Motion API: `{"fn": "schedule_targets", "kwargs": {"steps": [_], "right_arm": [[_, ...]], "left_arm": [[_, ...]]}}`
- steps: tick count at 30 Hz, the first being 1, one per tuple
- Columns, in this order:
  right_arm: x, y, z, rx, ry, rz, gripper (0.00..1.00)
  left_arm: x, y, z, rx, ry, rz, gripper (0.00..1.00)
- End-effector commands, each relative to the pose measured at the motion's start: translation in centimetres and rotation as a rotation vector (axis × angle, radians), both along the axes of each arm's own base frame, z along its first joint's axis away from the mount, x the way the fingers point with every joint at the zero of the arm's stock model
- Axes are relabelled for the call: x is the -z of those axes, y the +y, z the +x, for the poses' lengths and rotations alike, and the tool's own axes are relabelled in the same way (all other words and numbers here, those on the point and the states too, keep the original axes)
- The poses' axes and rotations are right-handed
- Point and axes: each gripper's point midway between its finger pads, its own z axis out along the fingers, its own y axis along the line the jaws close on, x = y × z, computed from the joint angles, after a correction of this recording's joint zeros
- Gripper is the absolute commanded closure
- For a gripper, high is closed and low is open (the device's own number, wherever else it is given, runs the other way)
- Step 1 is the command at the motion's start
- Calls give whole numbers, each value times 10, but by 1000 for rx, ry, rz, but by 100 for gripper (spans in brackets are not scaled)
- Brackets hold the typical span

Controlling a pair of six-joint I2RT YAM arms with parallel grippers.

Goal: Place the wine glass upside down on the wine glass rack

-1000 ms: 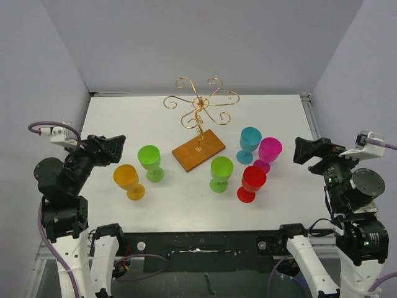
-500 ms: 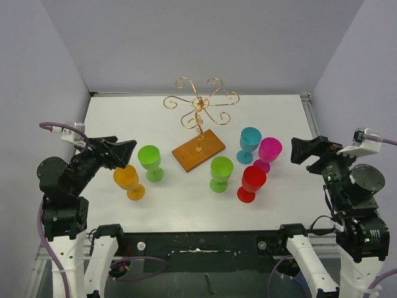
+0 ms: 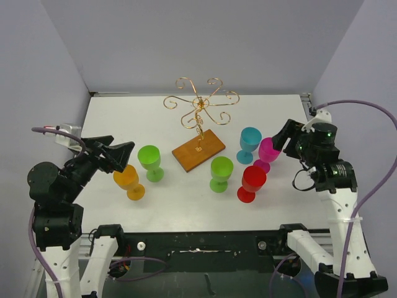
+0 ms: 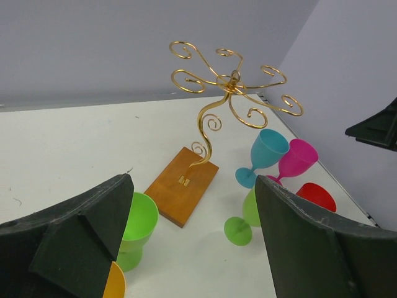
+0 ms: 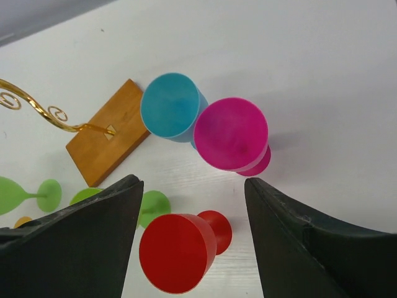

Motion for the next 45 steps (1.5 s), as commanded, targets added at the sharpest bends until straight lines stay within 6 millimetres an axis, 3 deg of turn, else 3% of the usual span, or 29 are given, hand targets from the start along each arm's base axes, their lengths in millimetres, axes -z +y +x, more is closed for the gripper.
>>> {"fn": "schedule_targets", "kwargs": {"steps": [1, 7, 17, 25, 32, 38, 42, 45], "right_arm": [[4, 11, 18, -51, -4, 32, 34], [2, 10, 20, -44, -9, 33, 32], [4, 9, 19, -45, -27, 22, 29], [30, 6, 31, -28, 41, 6, 38], [46, 13, 61, -57, 103, -27, 43], [75, 15, 107, -74, 187, -104, 44], [83, 21, 136, -97, 216, -141, 53], [90, 25, 147, -103, 243, -182, 56]], "left_arm": [[-18, 1, -7, -9, -30, -11, 22], [-25, -2, 0, 2, -37, -44, 22], [-30, -3, -5, 7, -57, -60, 22], [-32, -2, -8, 3, -66, -55, 22], [-34, -11, -12, 66, -98, -55, 22], [-40, -18, -14, 110, -146, -58, 22], [-41, -21, -12, 136, -146, -61, 22], [-38, -22, -9, 142, -137, -60, 22]]}}
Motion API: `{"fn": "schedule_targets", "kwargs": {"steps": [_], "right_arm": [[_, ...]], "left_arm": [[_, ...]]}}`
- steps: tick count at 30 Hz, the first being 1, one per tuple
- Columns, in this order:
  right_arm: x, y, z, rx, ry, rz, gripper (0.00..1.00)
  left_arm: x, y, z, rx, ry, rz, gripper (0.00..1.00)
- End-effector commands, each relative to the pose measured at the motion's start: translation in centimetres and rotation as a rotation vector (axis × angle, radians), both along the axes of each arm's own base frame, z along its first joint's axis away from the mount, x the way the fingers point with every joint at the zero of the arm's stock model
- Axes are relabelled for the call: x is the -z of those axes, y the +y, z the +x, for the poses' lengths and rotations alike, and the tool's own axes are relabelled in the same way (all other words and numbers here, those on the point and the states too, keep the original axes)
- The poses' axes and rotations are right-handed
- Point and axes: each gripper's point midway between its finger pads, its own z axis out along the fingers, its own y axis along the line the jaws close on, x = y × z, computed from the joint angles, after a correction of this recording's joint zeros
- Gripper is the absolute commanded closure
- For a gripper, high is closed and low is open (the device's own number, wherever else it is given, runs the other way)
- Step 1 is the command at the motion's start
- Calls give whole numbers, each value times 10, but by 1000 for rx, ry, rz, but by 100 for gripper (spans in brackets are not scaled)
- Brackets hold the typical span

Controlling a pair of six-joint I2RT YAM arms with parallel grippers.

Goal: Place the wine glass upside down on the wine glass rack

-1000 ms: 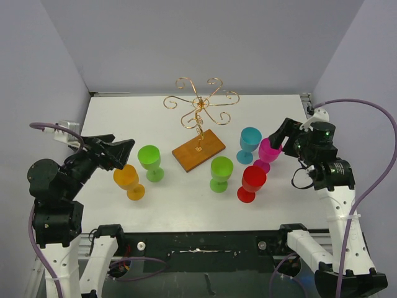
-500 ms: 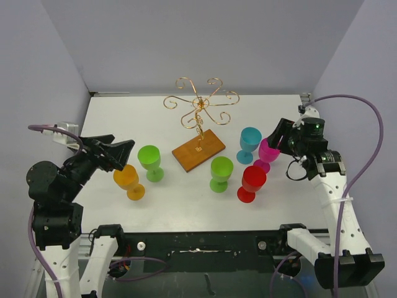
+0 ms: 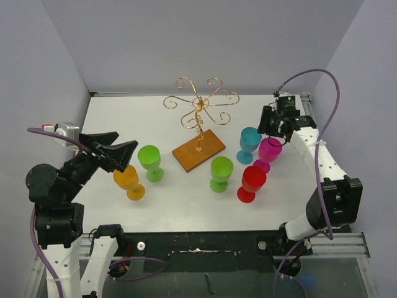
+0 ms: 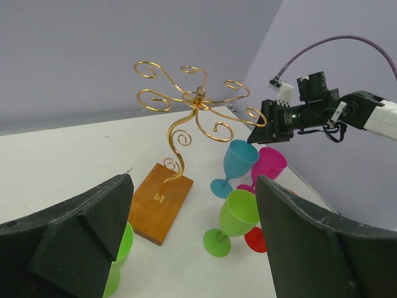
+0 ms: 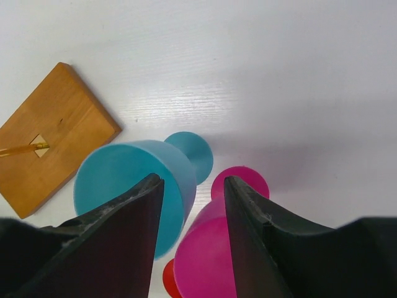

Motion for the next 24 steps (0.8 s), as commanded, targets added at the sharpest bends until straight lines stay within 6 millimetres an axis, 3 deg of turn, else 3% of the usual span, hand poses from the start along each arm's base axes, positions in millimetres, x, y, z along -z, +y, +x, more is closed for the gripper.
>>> {"fn": "schedule_targets", "kwargs": {"steps": [1, 12, 16, 19, 24], "right_arm": [[-25, 4, 29, -29, -94, -69, 57], [4, 15, 27, -104, -5, -79, 77], [4, 12, 29, -105, -10, -120, 93], [-16, 0, 35, -42, -84, -168, 100], [-80, -12, 42, 48, -296, -174, 100]], "left_arm": [[-14, -6, 1, 43, -63, 6, 22], [-11, -9, 21, 57, -47, 19, 22], [-8, -11, 26, 64, -41, 27, 22], [-9, -13, 28, 75, -40, 28, 22], [-16, -14, 35, 65, -36, 16, 21]]}}
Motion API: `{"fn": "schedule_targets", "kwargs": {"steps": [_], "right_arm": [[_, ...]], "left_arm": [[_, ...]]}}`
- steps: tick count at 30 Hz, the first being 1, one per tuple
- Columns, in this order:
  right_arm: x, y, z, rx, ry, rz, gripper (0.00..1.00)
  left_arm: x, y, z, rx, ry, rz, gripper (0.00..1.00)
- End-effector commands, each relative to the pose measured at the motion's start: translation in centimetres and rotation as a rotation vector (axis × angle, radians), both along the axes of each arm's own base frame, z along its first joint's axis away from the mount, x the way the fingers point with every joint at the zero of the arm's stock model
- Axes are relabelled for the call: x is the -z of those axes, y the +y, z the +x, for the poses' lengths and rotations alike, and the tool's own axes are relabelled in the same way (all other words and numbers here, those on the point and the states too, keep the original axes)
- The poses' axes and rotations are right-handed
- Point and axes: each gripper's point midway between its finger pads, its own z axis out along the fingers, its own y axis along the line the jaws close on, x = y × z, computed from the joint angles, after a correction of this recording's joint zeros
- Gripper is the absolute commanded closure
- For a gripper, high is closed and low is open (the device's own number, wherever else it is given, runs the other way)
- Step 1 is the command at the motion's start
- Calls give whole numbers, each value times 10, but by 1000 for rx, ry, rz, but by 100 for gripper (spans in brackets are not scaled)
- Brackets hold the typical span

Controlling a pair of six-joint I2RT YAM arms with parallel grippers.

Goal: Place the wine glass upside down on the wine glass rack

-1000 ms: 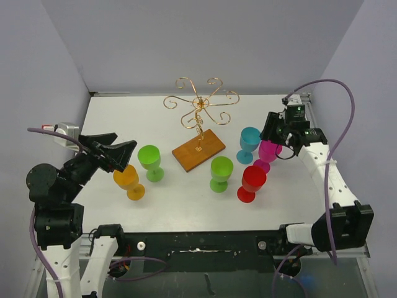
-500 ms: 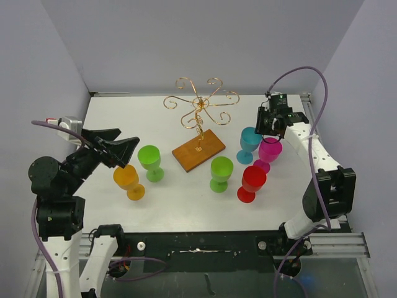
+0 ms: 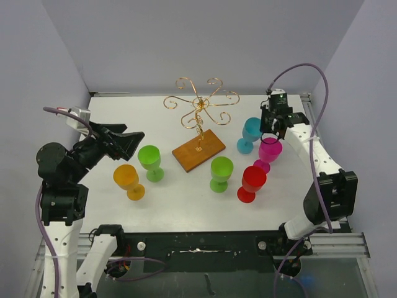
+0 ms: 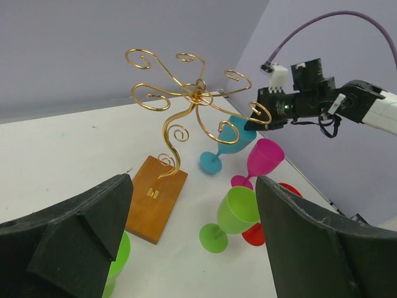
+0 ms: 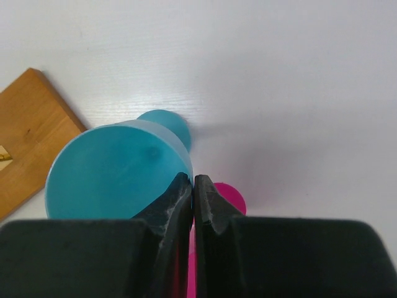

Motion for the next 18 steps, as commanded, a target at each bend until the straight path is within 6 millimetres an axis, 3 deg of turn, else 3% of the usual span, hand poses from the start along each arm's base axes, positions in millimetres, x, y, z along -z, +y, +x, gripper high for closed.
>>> {"fn": "schedule_targets", "kwargs": {"steps": [1, 4, 11, 14, 18], "right_arm": [[-104, -14, 18, 89, -349, -7, 100], [-138, -21, 11, 142, -476, 25, 100], [-220, -25, -29, 188, -793, 175, 100], [-263, -13, -51, 101, -942, 246, 100], [-302, 11, -76, -47, -1079, 306, 100]], "left_arm": [[-30, 1, 6, -23, -92, -4, 21], [-37, 1, 7, -28, -114, -7, 21], [-67, -20, -9, 129, -220, -57, 21], [-84, -27, -14, 188, -266, -120, 21], [-106, -25, -10, 193, -291, -253, 21]]}}
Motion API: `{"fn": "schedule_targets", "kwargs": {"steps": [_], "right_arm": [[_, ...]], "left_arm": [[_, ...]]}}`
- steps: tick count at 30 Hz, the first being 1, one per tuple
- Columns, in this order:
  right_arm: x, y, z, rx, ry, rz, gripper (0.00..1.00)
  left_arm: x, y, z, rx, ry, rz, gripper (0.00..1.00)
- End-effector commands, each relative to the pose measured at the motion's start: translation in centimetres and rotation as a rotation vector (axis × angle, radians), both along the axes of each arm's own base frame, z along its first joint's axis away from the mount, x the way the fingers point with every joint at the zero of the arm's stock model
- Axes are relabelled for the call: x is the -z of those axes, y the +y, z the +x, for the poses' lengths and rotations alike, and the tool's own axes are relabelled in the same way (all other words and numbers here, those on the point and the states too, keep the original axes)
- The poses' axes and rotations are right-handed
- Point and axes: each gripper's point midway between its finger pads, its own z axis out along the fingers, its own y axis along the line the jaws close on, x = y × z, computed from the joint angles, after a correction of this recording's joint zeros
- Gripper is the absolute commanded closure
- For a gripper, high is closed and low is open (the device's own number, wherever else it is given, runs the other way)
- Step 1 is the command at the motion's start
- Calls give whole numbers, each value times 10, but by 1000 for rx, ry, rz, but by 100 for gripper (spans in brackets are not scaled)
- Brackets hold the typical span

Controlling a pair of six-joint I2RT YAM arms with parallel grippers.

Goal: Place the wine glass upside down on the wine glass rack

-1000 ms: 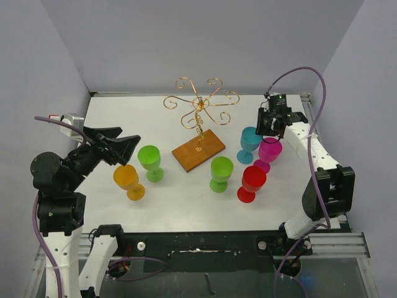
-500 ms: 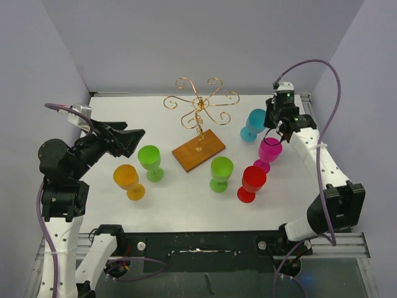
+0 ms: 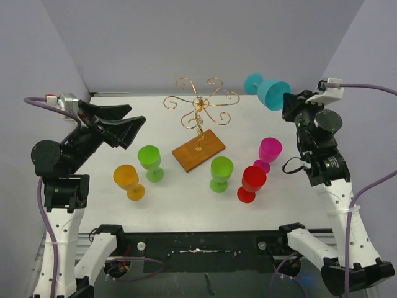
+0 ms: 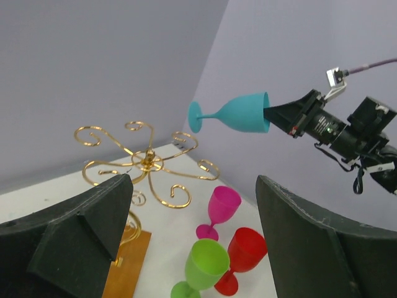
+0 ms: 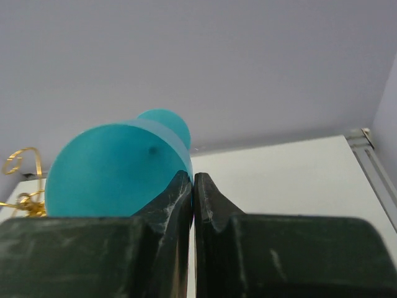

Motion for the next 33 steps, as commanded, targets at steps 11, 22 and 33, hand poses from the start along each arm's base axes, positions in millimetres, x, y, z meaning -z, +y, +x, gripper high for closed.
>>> {"fn": "schedule_targets", "kwargs": {"steps": [11, 22, 33], "right_arm": [[-130, 60, -62, -362, -534, 138, 100], [-159, 118, -56, -434, -685, 209, 100], [-158, 208, -54, -502, -699, 194, 100]], "left_arm": [[-62, -23, 23, 266, -18, -368, 24], [-56, -61, 79, 271, 287, -687, 29], [-51, -49, 74, 254, 358, -809, 33]]}}
